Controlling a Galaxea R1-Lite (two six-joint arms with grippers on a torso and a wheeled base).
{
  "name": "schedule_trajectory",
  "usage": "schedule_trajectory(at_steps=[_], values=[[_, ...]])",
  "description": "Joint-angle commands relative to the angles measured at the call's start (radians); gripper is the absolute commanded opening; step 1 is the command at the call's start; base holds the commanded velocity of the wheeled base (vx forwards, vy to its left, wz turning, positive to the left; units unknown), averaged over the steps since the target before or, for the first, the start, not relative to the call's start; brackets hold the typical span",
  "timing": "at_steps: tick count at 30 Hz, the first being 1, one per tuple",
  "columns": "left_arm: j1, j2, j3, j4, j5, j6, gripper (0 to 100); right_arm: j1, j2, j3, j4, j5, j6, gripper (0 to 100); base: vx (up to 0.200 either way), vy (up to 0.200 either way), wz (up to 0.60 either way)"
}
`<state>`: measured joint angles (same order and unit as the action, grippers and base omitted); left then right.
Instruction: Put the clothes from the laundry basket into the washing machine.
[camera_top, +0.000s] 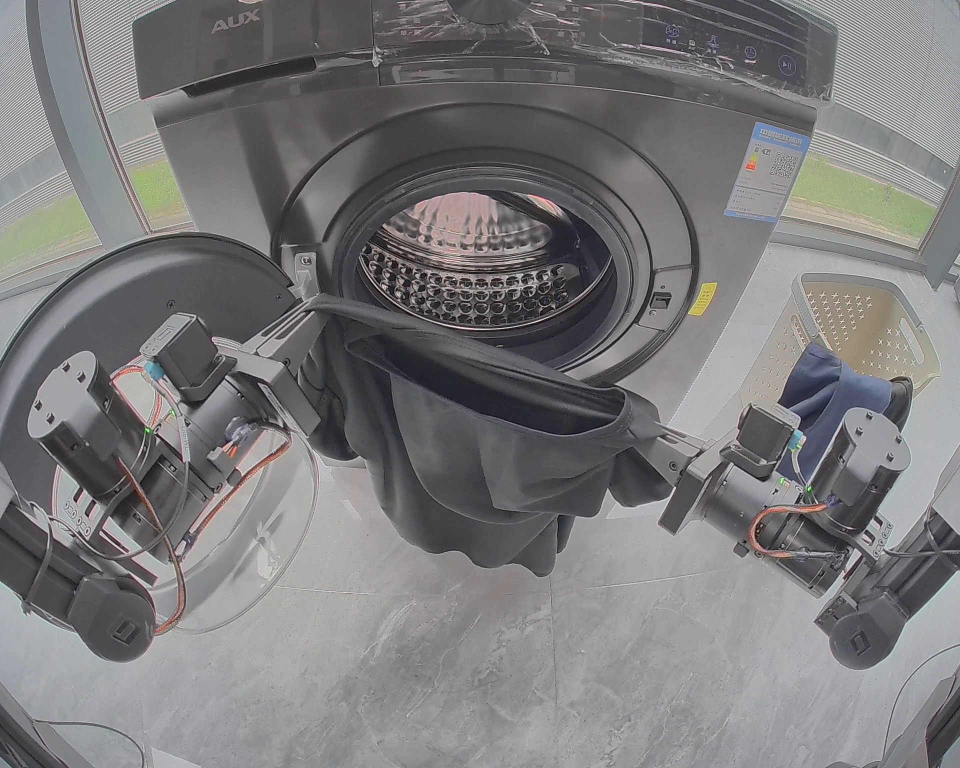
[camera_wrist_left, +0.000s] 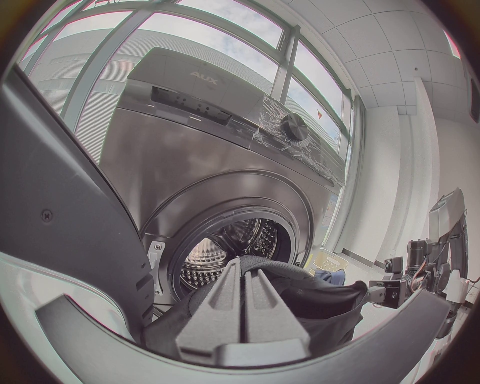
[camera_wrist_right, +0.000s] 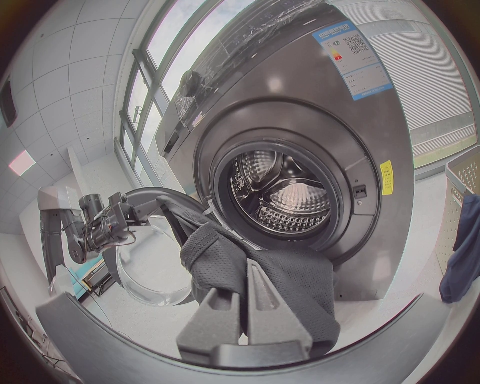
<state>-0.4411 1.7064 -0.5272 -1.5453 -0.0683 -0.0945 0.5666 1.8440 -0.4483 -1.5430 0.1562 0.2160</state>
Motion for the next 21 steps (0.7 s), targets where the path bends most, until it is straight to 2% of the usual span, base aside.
schedule_trajectory(at_steps=[1, 4, 5, 11, 13, 14, 16, 21], values=[[-0.005, -0.004, -0.005, -0.001, 0.004, -0.001, 0, 0.003, 0.018, 0.020, 0.000, 0.000, -0.001, 0, 0.000, 0.000, 0.00], [-0.008, -0.004, -0.005, -0.001, 0.002, -0.001, 0, 0.010, 0.029, 0.020, 0.000, 0.000, -0.003, 0, 0.000, 0.000, 0.00], [-0.011, -0.004, -0.005, -0.001, 0.002, -0.001, 0, 0.013, 0.034, 0.019, -0.002, 0.000, -0.003, 100, 0.000, 0.000, 0.00], [-0.013, -0.007, -0.016, -0.002, 0.002, -0.002, 0, 0.019, 0.063, 0.066, 0.000, 0.002, -0.009, 100, 0.000, 0.000, 0.00], [-0.013, -0.013, -0.022, -0.002, 0.002, -0.002, 0, 0.021, 0.073, 0.082, 0.000, 0.002, -0.020, 100, 0.000, 0.000, 0.00], [-0.018, -0.017, -0.027, -0.002, 0.002, -0.004, 0, 0.021, 0.096, 0.095, 0.000, 0.003, -0.049, 100, 0.000, 0.000, 0.00], [-0.025, -0.021, -0.028, -0.002, 0.002, -0.005, 0, 0.021, 0.138, 0.099, 0.000, 0.002, -0.070, 100, 0.000, 0.000, 0.00], [-0.031, -0.024, -0.031, -0.002, 0.002, -0.004, 0, 0.024, 0.190, 0.092, 0.000, 0.005, -0.079, 100, 0.000, 0.000, 0.00]])
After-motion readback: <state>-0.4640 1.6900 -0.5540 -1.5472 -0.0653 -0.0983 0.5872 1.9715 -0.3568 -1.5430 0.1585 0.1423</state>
